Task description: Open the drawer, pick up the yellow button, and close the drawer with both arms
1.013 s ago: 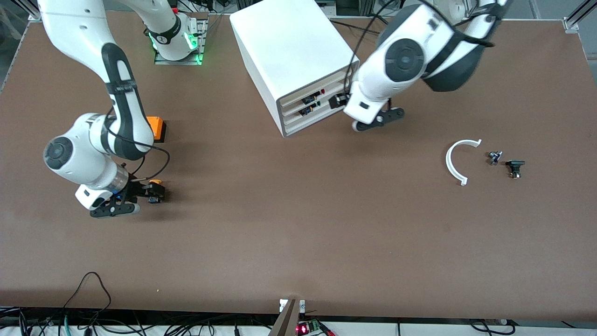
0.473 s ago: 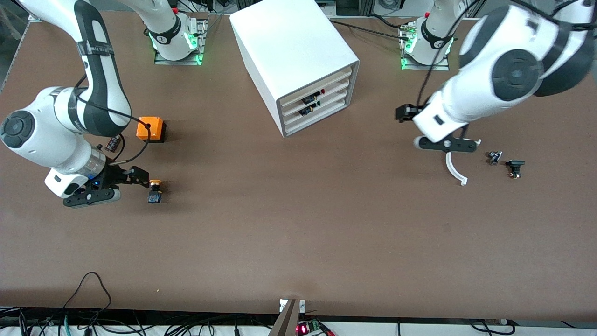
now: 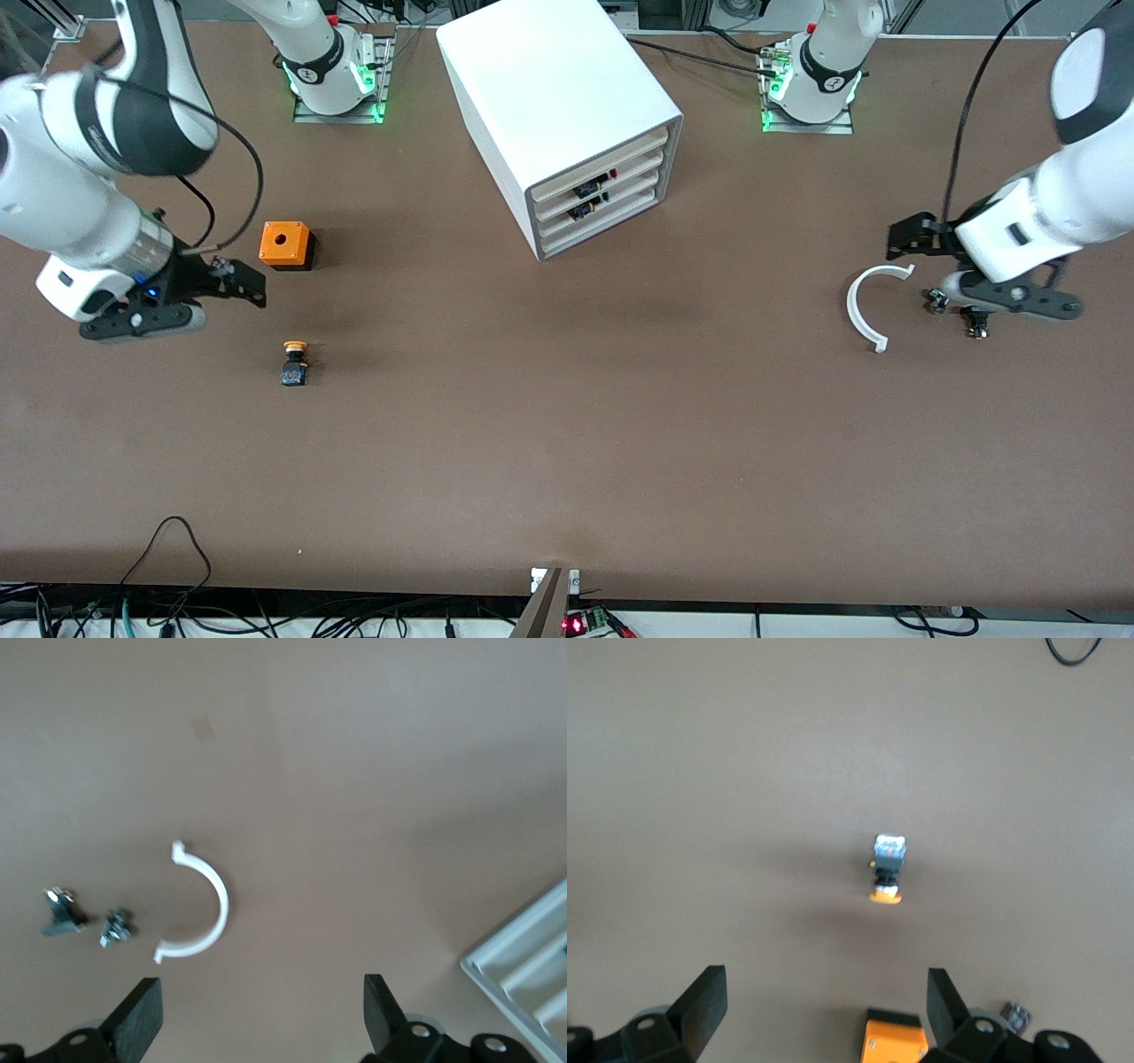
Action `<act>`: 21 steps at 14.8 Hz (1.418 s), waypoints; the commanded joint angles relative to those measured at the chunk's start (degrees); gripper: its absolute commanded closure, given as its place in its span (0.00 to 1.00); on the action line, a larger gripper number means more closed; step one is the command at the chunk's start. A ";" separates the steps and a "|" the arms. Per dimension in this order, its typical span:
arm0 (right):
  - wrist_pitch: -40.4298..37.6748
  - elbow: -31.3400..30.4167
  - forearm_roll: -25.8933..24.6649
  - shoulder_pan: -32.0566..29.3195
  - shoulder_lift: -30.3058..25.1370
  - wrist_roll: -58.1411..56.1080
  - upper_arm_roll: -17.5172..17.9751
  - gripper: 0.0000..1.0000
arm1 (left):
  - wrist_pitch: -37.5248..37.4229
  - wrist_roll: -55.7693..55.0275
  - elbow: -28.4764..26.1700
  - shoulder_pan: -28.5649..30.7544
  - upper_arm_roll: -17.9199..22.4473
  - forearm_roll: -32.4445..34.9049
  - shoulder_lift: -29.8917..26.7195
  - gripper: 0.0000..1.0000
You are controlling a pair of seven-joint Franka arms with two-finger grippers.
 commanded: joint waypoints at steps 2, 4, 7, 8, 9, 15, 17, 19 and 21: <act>-7.21 -1.25 -1.07 -7.59 -7.28 4.55 7.37 0.00 | 5.56 1.97 -9.22 -7.54 9.28 -1.61 -9.29 0.00; -10.46 -1.25 -1.07 -10.66 -10.01 5.44 10.44 0.00 | 5.56 2.23 -10.70 -8.26 10.00 -1.52 -10.95 0.00; -13.90 -1.25 -1.07 -10.85 -12.82 7.46 10.81 0.00 | 3.81 3.54 -10.28 -8.53 9.74 -1.08 -10.35 0.00; -14.17 -1.25 -1.07 -10.77 -13.35 7.63 10.81 0.00 | 4.07 3.11 -10.28 -8.53 9.48 -0.64 -10.26 0.00; -14.26 -1.25 -1.07 -10.77 -13.62 8.07 10.81 0.00 | 4.07 3.02 -10.10 -8.53 9.39 -0.64 -10.00 0.00; -15.84 0.23 -3.61 -9.63 -15.47 10.36 10.45 0.00 | 5.91 2.06 -9.75 -8.96 8.25 3.91 -9.82 0.00; -16.10 2.17 -3.70 -9.01 -14.85 11.32 10.37 0.00 | 5.83 1.53 -9.66 -8.97 7.54 3.93 -9.91 0.00; -16.45 4.54 -3.79 -9.18 -13.54 12.55 10.45 0.00 | 5.56 1.53 -9.66 -8.53 7.63 3.15 -9.91 0.00; -17.24 8.13 -3.70 -9.27 -10.82 12.47 10.45 0.00 | 5.56 1.62 -9.66 -8.44 7.63 3.05 -10.00 0.00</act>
